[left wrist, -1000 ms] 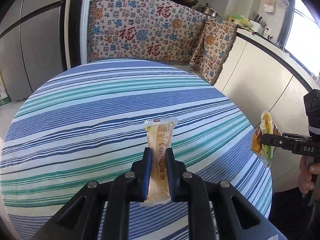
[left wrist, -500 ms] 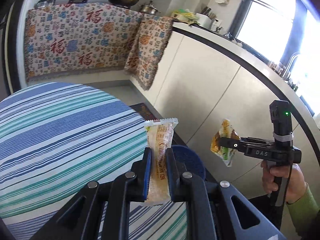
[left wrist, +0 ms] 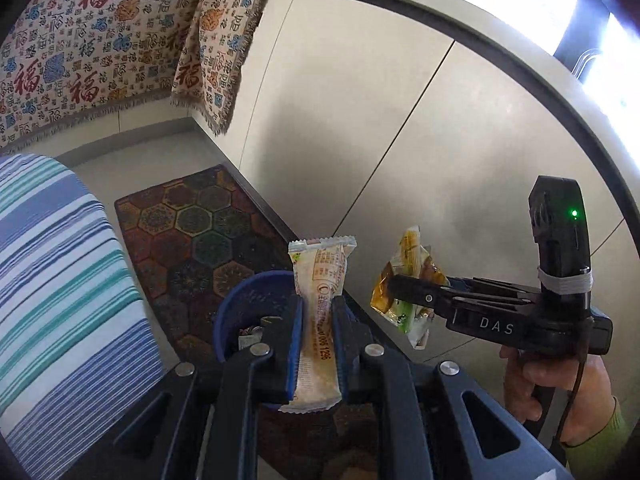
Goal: Collect trash
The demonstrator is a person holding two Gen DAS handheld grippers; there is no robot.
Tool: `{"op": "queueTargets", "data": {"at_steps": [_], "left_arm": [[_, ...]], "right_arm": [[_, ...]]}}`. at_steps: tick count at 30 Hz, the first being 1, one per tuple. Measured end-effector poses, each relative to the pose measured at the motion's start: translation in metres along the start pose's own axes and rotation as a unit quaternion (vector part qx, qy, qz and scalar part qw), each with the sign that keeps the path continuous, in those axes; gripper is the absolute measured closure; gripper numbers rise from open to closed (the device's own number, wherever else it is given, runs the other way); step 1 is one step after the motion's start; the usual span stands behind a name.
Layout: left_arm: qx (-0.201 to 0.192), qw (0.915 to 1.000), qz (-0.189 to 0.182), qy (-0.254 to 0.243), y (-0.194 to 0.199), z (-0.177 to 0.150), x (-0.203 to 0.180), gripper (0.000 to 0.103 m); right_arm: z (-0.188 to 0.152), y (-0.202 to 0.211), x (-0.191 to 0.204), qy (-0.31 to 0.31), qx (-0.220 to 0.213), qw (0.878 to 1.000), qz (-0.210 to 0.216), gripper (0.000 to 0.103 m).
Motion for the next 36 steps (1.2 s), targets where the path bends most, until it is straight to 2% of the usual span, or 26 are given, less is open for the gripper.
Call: {"op": "queueTargets", "data": {"at_steps": [7, 9, 10, 11, 12, 16, 20, 23, 24, 25, 27, 30, 33, 36], "left_arm": [[0.034, 0.9993, 0.007, -0.010, -0.054, -0.008, -0.004, 0.088], [0.043, 0.9989, 0.011, -0.016, -0.068, -0.010, -0.004, 0.086], [0.047, 0.9987, 0.013, -0.016, -0.074, -0.010, -0.004, 0.081], [0.054, 0.9983, 0.016, -0.017, -0.081, -0.011, -0.003, 0.076], [0.059, 0.9980, 0.013, -0.018, -0.085, -0.011, -0.004, 0.067], [0.051, 0.9982, 0.014, -0.027, -0.087, -0.009, -0.004, 0.061], [0.011, 0.9987, 0.040, -0.030, -0.065, -0.006, -0.004, 0.047], [-0.018, 0.9965, 0.062, -0.052, -0.035, -0.003, -0.010, 0.038], [-0.024, 0.9960, 0.064, -0.058, -0.025, -0.003, -0.012, 0.031], [-0.028, 0.9954, 0.065, -0.064, -0.013, -0.004, -0.015, 0.023], [-0.036, 0.9951, 0.060, -0.070, 0.014, -0.007, -0.019, 0.016], [-0.018, 0.9961, 0.057, -0.066, 0.042, -0.017, -0.022, 0.001], [-0.019, 0.9951, 0.077, -0.060, 0.065, -0.028, -0.026, 0.000], [-0.017, 0.9914, 0.105, -0.077, 0.083, -0.045, -0.037, 0.000]], "right_arm": [[0.000, -0.027, -0.031, -0.038, 0.011, 0.999, 0.015, 0.066], [-0.002, -0.036, -0.035, -0.046, 0.015, 0.999, 0.021, 0.057], [-0.002, -0.041, -0.038, -0.051, 0.017, 0.998, 0.027, 0.053], [-0.002, -0.044, -0.040, -0.057, 0.018, 0.998, 0.034, 0.041], [-0.003, -0.047, -0.043, -0.059, 0.019, 0.998, 0.031, 0.034], [-0.002, -0.042, -0.050, -0.059, 0.008, 0.998, 0.012, 0.032], [0.000, -0.024, -0.056, -0.074, -0.020, 0.997, -0.008, 0.016], [-0.001, -0.001, -0.052, -0.080, -0.045, 0.996, -0.017, 0.002], [-0.001, 0.007, -0.051, -0.081, -0.051, 0.995, -0.019, 0.000], [-0.002, 0.015, -0.047, -0.081, -0.054, 0.995, -0.020, 0.000], [-0.007, 0.035, -0.038, -0.074, -0.062, 0.995, -0.022, 0.000], [-0.026, 0.065, -0.019, -0.049, -0.069, 0.996, -0.035, 0.000], [-0.057, 0.094, -0.002, -0.029, -0.065, 0.995, -0.066, 0.000], [-0.087, 0.121, 0.010, -0.025, -0.066, 0.992, -0.109, 0.000]]}}
Point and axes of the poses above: each gripper's, at about its wrist camera, not at the fingertips, and y roughly against the way its jaws point, x to its left, z to its top, the point moved 5 cm from there along -y, roughly the way its jaws point, and after that the axes turned 3 degrees about -x, right-handed, at the moved point
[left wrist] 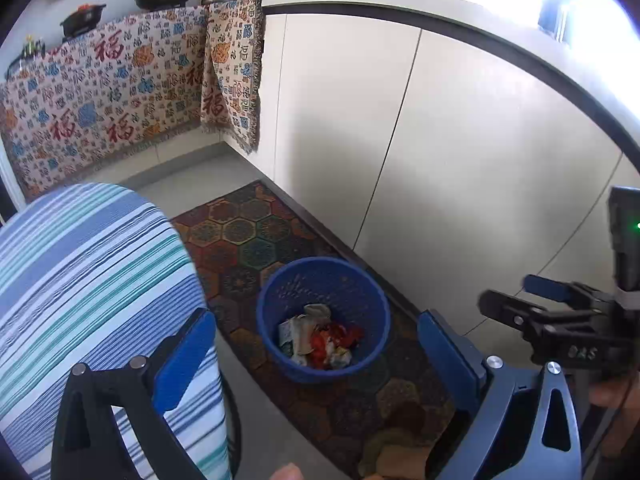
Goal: Collect trash
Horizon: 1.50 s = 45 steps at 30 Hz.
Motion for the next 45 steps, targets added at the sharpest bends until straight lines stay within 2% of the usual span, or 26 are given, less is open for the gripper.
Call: {"op": "queueTargets", "data": {"at_steps": [6, 10, 12, 15, 18, 21, 24, 27, 31, 45], "left_arm": [[-0.002, 0.9996, 0.022, -0.017, 0.028, -0.017, -0.012, 0.000], [-0.006, 0.9986, 0.052, -0.009, 0.045, -0.019, -0.014, 0.000], [-0.007, 0.9970, 0.073, -0.023, 0.051, -0.019, -0.017, 0.000], [-0.010, 0.9960, 0.086, -0.025, 0.058, -0.021, -0.017, 0.000], [0.000, 0.9968, 0.077, -0.023, 0.061, -0.024, -0.018, 0.000], [0.026, 0.9979, 0.058, -0.014, 0.058, -0.025, -0.016, 0.000], [0.029, 0.9987, 0.042, -0.007, 0.058, -0.026, -0.015, 0.000], [0.030, 0.9982, 0.049, -0.015, 0.058, -0.027, -0.017, 0.000], [0.031, 0.9989, 0.035, -0.008, 0.057, -0.028, -0.018, 0.000], [0.035, 0.9980, 0.052, -0.012, 0.054, -0.027, -0.019, 0.000]], "right_arm": [[-0.032, 0.044, 0.005, 0.014, 0.002, 0.999, -0.031, 0.000], [-0.036, 0.064, 0.009, 0.020, -0.017, 0.999, -0.042, 0.000], [-0.036, 0.070, 0.009, 0.019, -0.026, 0.999, -0.041, 0.000], [-0.037, 0.075, 0.013, 0.026, -0.030, 0.998, -0.044, 0.000], [-0.038, 0.077, 0.018, 0.031, -0.026, 0.998, -0.043, 0.000], [-0.040, 0.079, 0.020, 0.034, -0.023, 0.998, -0.038, 0.000], [-0.041, 0.082, 0.022, 0.037, -0.024, 0.998, -0.035, 0.000], [-0.042, 0.082, 0.024, 0.042, -0.022, 0.998, -0.032, 0.000], [-0.045, 0.081, 0.027, 0.044, -0.019, 0.998, -0.027, 0.000], [-0.048, 0.083, 0.025, 0.041, -0.013, 0.999, -0.032, 0.000]]}}
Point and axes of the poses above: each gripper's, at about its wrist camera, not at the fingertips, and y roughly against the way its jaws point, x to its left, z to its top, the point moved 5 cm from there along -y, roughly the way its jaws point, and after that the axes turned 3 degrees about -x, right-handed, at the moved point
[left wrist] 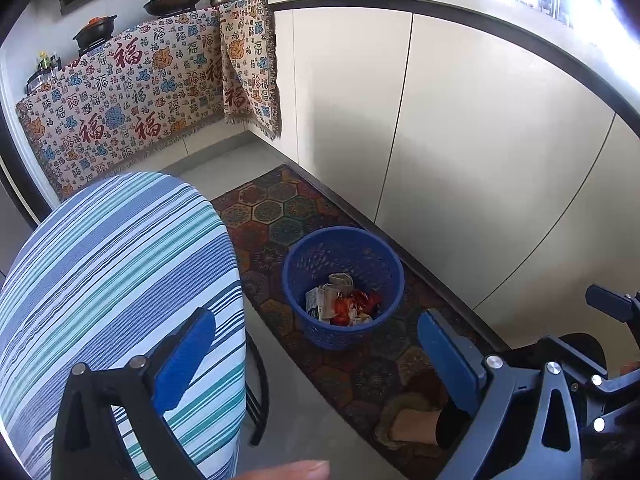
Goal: Collect trash
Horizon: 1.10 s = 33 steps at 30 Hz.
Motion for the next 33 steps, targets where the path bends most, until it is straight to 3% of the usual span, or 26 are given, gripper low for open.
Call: {"op": "queueTargets", "data": {"at_steps": [33], "left_arm": [[0.007, 0.9999, -0.004, -0.013, -0.0041, -0.0021, -0.0010, 0.000]], "right_arm": [[-0.0023, -0.0028, -0.0049, -0.004, 0.007, 1.000, 0.002, 0.000]]}}
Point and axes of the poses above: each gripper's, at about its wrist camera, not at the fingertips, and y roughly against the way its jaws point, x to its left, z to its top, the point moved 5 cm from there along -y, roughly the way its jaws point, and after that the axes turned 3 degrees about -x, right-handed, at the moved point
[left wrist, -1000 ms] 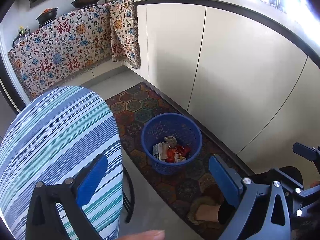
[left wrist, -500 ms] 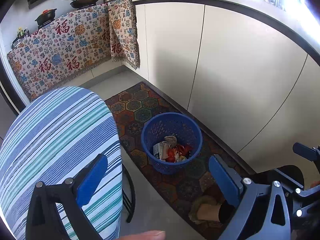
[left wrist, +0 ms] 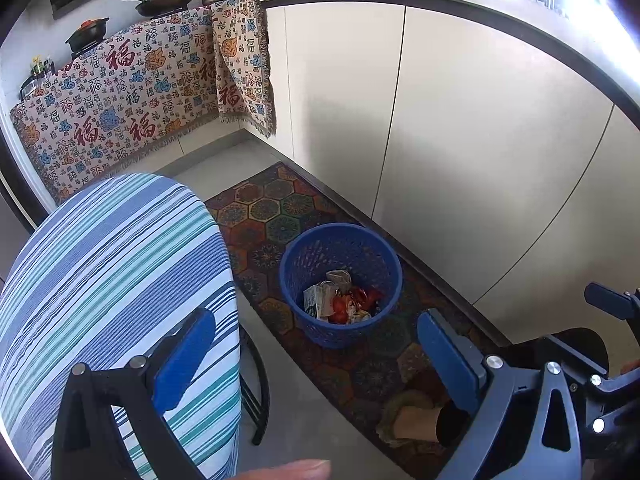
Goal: Collect trash
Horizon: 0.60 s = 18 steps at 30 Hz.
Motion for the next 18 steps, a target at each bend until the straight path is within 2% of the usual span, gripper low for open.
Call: {"op": "queueTargets", "data": {"at_steps": [18], "left_arm": [[0.001, 1.0000, 0.000, -0.002, -0.0013, -0.0003, -0.0018, 0.000]], "right_arm": [[0.0000, -0.0004, -0.0002, -0.002, 0.001, 1.000, 0.000, 0.000]]}}
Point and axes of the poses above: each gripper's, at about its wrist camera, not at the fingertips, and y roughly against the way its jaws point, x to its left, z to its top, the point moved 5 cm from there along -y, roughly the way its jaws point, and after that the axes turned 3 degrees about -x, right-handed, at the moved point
